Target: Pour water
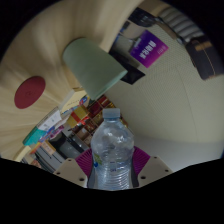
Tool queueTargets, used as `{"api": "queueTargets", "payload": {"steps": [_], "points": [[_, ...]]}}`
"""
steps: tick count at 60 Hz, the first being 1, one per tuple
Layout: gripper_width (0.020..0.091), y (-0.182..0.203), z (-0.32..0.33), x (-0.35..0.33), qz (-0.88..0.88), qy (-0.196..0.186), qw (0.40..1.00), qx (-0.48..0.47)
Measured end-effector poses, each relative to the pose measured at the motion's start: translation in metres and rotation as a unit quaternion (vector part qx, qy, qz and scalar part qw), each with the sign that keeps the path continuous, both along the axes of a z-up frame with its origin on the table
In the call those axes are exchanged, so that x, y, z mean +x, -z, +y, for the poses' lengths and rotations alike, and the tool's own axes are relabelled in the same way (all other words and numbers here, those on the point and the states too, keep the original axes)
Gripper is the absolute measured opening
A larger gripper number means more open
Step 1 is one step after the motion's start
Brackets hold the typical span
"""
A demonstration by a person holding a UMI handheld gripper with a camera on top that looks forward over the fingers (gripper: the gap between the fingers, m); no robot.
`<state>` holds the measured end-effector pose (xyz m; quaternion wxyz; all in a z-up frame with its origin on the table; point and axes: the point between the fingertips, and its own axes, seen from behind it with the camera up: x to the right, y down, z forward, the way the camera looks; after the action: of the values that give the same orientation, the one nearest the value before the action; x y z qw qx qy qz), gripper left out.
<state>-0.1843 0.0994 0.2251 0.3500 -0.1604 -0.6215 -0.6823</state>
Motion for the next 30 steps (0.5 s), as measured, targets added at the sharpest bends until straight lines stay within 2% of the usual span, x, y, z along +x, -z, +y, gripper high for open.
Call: {"api": "queueTargets", "payload": {"steps": [8,9,22,26,30], "points": [[0.0513,0.009,0.01,-0.005,-0.019,0.007,1.0,-0.006],[0.0512,0.005,-0.005,-0.006,-0.022,0.007,1.0,-0.008],[0.0514,0.001,0.007,-0.011,-0.016,0.003,1.0,-0.013],[0.0511,-0.012,0.01,-0.005,0.059,-0.005,0.998,-0.021],[0.0514,-0.036,0.01,0.009,0.238,-0.007,0.971,-0.035]]}}
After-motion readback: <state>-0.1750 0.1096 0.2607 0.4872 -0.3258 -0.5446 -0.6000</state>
